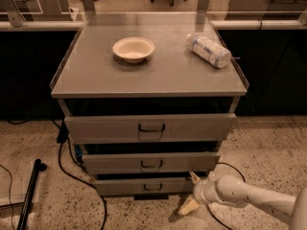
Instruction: Open bottom drawer
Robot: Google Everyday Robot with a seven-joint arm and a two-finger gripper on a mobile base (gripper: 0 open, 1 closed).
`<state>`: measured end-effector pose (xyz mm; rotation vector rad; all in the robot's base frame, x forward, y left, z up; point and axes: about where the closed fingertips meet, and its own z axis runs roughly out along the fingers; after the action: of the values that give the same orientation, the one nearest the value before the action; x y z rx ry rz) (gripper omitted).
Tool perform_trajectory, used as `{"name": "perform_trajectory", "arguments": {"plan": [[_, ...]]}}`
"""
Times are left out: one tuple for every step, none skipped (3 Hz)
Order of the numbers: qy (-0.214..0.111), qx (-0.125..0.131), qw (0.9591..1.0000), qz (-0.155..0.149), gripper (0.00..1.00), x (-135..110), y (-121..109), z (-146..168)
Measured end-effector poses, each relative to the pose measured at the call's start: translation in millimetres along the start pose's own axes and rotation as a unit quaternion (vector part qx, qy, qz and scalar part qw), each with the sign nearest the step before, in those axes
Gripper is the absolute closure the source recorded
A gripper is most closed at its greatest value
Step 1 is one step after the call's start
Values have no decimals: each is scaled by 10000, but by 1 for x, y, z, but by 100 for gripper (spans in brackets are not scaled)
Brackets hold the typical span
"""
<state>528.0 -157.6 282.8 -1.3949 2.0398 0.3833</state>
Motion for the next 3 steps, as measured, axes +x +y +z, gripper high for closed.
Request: {"name": "perform_trajectory", "arguments": {"plan": [[-306, -346, 9988, -186, 0, 5, 5, 21], [-488, -550, 9965, -403, 0, 8, 10, 36], [-626, -600, 9945, -589, 0, 6, 11, 45]]}}
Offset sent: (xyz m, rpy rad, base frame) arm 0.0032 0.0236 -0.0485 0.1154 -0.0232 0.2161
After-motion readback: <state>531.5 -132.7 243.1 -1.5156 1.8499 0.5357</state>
